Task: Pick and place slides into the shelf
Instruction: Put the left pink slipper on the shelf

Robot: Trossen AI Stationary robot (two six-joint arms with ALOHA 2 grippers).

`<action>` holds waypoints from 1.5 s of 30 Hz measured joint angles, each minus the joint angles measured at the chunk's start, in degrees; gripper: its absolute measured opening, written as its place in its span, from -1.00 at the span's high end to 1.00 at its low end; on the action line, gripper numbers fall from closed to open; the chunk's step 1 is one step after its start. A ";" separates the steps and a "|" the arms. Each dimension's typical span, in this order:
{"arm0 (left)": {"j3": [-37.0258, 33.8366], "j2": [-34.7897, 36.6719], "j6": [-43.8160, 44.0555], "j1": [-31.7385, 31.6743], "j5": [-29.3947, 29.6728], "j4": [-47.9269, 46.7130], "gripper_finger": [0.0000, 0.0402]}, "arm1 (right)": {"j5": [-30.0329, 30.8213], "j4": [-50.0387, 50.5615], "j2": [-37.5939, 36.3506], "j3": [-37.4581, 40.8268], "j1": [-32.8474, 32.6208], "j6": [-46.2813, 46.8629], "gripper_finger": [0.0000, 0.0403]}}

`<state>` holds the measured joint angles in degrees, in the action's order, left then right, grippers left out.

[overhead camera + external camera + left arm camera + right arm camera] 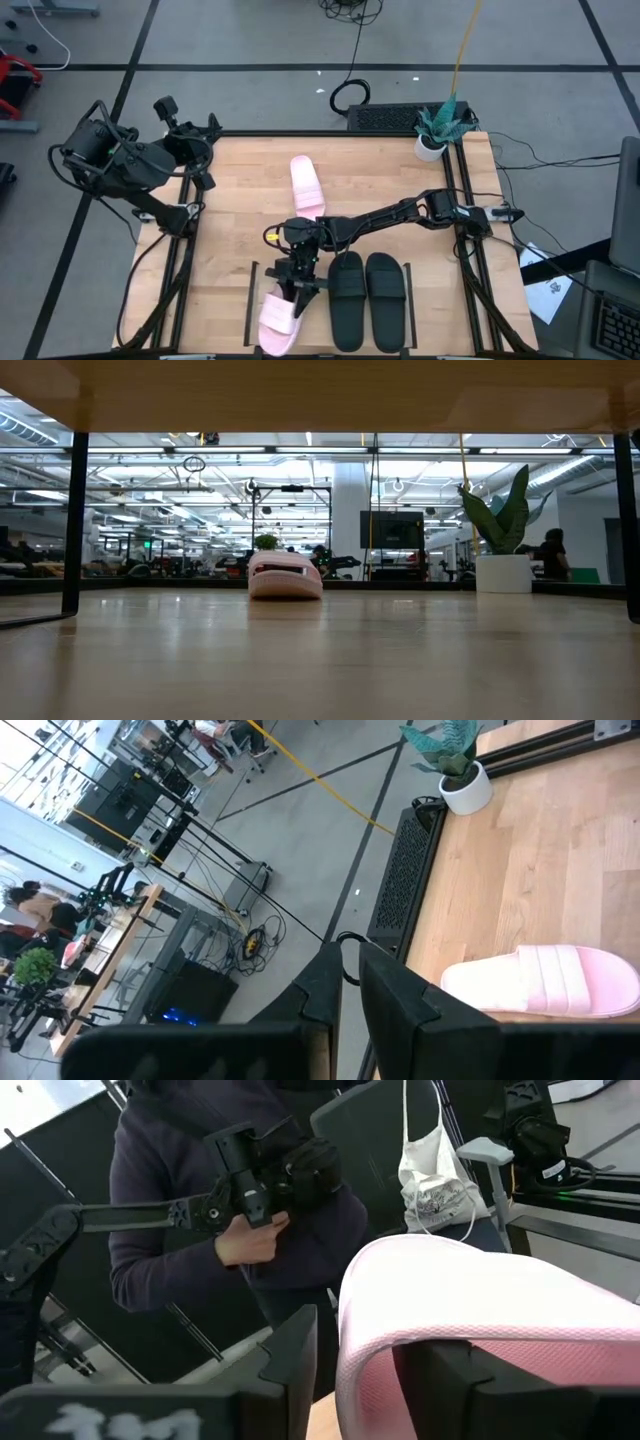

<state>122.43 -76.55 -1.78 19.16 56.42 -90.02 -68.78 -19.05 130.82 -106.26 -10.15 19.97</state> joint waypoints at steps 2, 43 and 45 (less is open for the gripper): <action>0.00 0.01 0.01 0.00 0.00 0.00 0.78 | -0.01 0.00 0.00 0.00 0.00 1.37 0.40; 0.00 0.00 -2.62 0.00 0.00 0.00 0.78 | 1.44 0.53 0.12 0.00 -0.21 7.70 0.03; 0.00 0.00 -2.60 -0.02 0.00 0.00 0.78 | 1.24 0.48 0.13 0.02 -0.22 7.80 0.03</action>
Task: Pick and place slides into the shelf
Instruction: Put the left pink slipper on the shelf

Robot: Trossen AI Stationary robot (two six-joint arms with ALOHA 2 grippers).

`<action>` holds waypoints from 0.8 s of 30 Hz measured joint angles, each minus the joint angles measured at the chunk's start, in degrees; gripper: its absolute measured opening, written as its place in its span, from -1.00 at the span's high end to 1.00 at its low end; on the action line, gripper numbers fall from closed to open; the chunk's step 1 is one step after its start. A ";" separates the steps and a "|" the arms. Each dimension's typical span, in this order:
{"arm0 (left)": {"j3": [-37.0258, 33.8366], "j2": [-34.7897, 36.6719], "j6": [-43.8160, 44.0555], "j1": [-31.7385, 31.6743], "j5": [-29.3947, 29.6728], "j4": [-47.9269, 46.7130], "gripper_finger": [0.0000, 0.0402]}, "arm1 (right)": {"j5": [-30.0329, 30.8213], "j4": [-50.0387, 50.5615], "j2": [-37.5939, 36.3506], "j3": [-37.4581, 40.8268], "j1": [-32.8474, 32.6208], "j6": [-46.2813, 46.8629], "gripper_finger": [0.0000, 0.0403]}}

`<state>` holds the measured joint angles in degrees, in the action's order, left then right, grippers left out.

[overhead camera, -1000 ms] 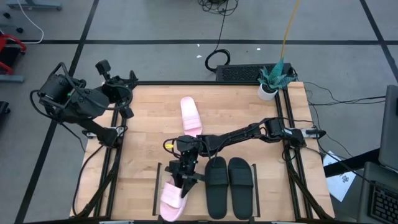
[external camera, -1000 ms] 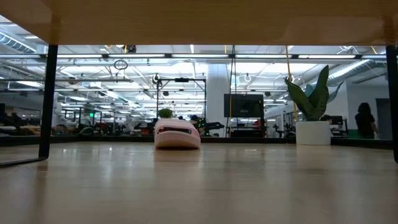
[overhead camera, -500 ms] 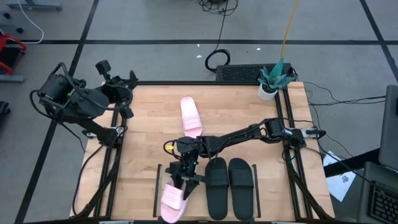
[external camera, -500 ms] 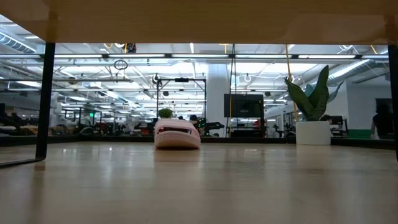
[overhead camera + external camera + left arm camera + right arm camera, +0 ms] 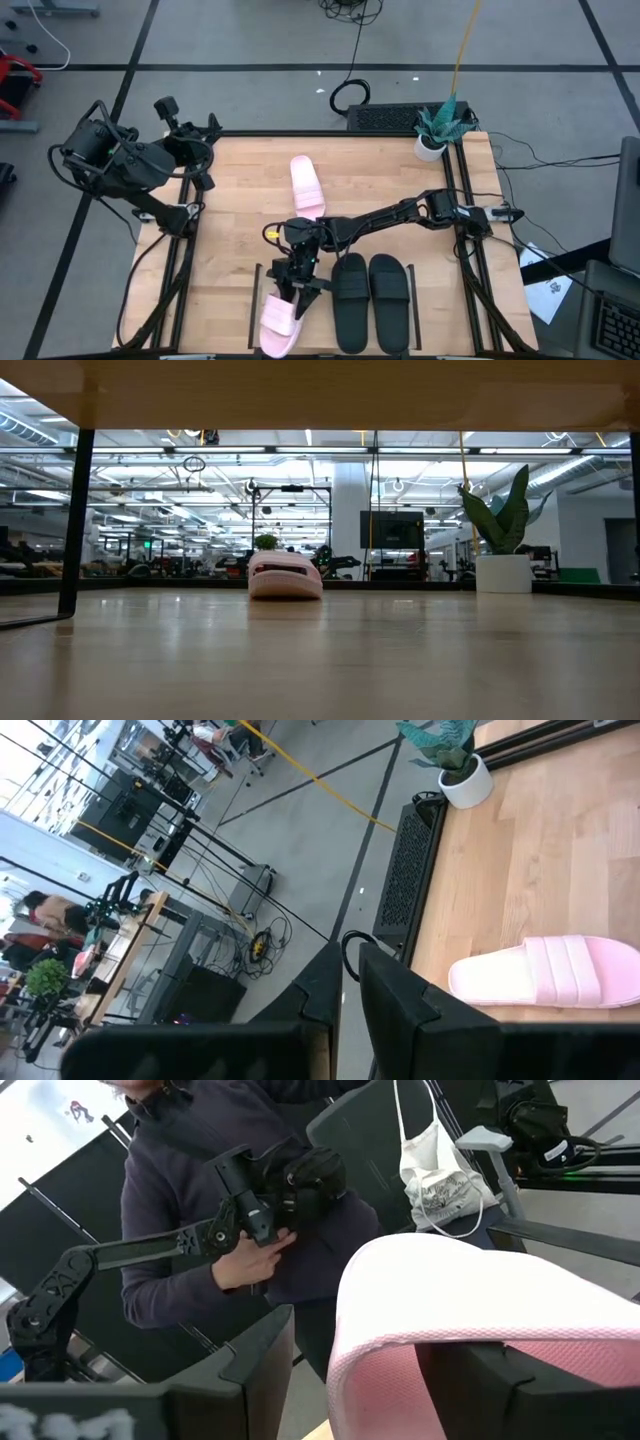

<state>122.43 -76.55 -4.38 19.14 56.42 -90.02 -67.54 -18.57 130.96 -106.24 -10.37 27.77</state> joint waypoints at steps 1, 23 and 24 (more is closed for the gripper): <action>0.00 0.01 -0.02 0.00 0.00 0.00 0.78 | 0.01 0.00 0.00 0.00 0.00 0.08 0.03; 0.00 0.01 -0.07 0.00 0.00 0.00 0.78 | -0.05 -0.35 0.06 0.07 0.15 -3.89 0.02; 0.00 0.00 -0.07 0.01 0.00 0.00 0.78 | -0.03 0.06 0.04 0.07 0.11 -4.90 0.02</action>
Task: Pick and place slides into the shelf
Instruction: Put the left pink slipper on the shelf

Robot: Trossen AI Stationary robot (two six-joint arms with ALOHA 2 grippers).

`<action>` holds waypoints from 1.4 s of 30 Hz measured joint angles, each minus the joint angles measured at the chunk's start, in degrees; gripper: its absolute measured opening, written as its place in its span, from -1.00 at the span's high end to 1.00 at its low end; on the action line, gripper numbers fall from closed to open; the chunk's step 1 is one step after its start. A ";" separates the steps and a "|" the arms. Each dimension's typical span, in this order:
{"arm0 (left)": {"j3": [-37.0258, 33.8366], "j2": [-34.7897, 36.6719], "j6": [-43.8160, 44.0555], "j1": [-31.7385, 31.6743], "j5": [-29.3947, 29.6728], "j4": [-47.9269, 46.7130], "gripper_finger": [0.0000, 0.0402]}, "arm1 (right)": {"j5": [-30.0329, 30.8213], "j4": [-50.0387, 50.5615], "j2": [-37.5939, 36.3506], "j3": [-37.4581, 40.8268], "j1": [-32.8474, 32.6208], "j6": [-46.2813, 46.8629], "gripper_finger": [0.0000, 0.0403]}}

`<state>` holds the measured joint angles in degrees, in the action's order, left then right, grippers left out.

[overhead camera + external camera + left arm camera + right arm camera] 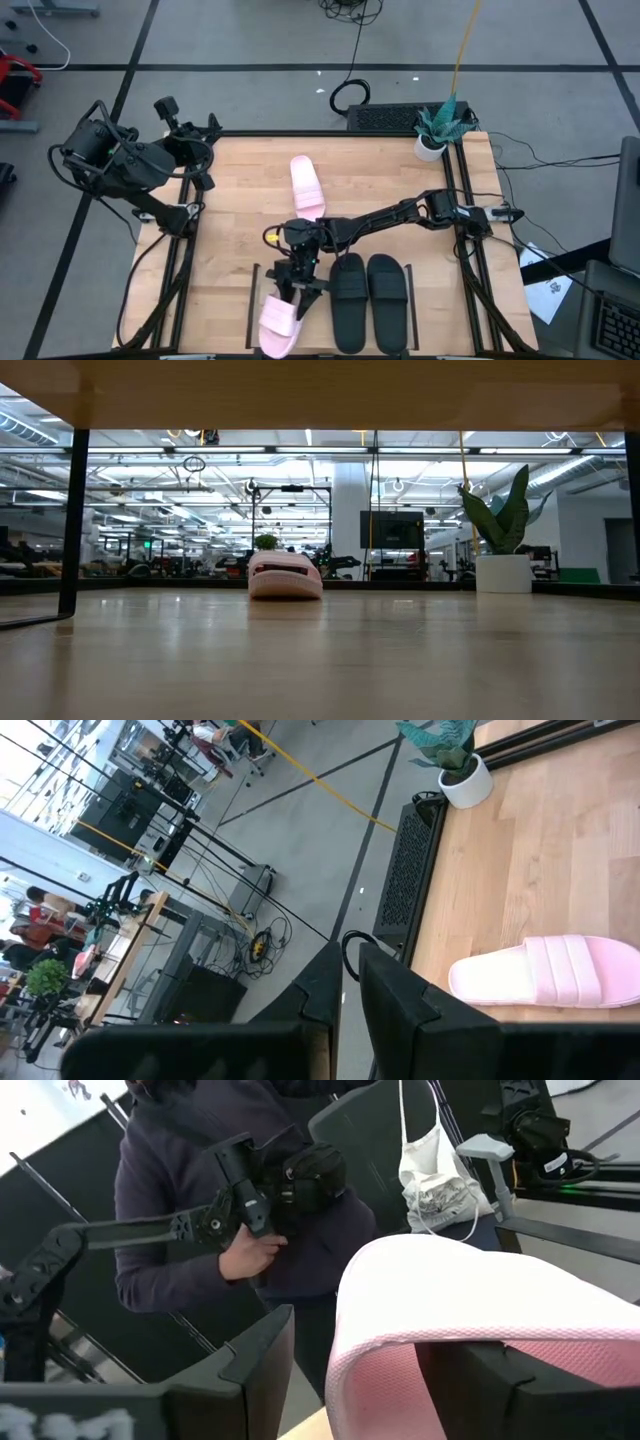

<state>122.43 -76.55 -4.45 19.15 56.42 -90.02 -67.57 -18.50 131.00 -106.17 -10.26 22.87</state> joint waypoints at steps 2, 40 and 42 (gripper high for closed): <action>0.00 0.00 0.00 0.00 0.00 0.00 0.78 | 0.02 0.45 0.00 0.00 0.00 -1.43 0.02; 0.00 0.00 0.16 -0.01 0.02 0.33 0.78 | 22.53 30.82 -9.53 0.10 -1.44 -32.54 0.02; 0.00 0.00 0.18 0.00 0.02 0.33 0.78 | 22.51 31.26 -9.86 0.09 -1.44 -32.42 0.02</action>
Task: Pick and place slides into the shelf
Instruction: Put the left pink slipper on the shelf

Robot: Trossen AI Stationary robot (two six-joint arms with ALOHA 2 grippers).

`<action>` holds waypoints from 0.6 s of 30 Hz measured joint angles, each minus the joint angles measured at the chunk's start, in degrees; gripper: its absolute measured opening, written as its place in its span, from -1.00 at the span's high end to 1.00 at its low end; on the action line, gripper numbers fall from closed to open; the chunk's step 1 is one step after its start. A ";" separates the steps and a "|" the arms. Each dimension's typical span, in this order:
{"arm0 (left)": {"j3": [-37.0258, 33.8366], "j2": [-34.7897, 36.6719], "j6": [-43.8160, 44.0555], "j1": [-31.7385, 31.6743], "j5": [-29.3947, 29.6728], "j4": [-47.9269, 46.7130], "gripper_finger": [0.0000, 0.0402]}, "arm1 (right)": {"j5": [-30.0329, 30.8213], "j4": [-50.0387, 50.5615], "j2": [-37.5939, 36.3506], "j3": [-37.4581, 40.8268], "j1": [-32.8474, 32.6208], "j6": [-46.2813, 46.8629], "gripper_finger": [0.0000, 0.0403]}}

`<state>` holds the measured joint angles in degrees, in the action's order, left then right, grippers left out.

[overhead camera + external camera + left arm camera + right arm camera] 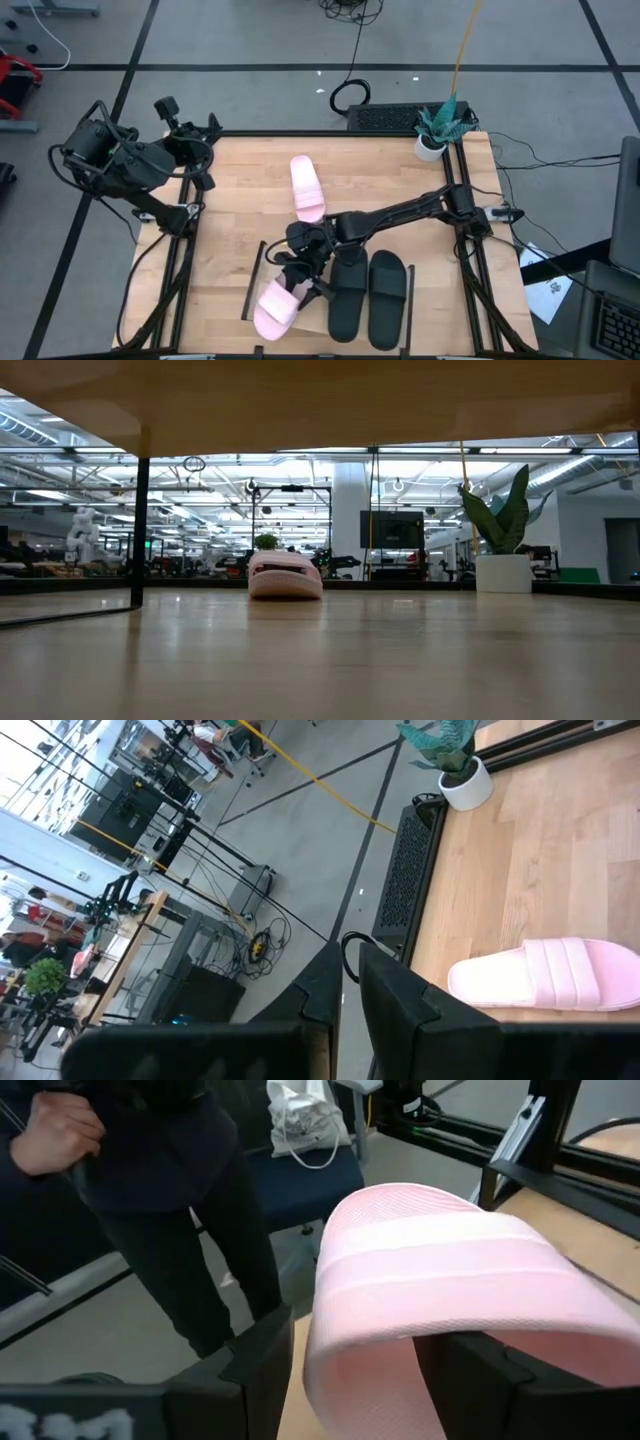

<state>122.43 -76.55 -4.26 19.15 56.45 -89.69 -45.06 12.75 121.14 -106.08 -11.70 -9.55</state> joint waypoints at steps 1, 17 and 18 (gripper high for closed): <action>0.00 -0.02 0.01 0.00 0.00 0.00 0.78 | 0.00 0.07 -0.26 0.00 0.00 -0.01 0.02; 0.02 -0.34 -0.41 0.00 -1.40 -0.01 0.78 | 0.09 1.12 -2.54 0.47 0.15 0.23 0.02; 0.02 -0.41 -0.66 0.01 -1.40 -0.01 0.78 | 0.07 1.17 -2.56 0.93 0.29 0.23 0.02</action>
<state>122.45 -76.97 -4.93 19.16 55.05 -89.70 -44.99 13.92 118.58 -105.15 -11.41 -9.32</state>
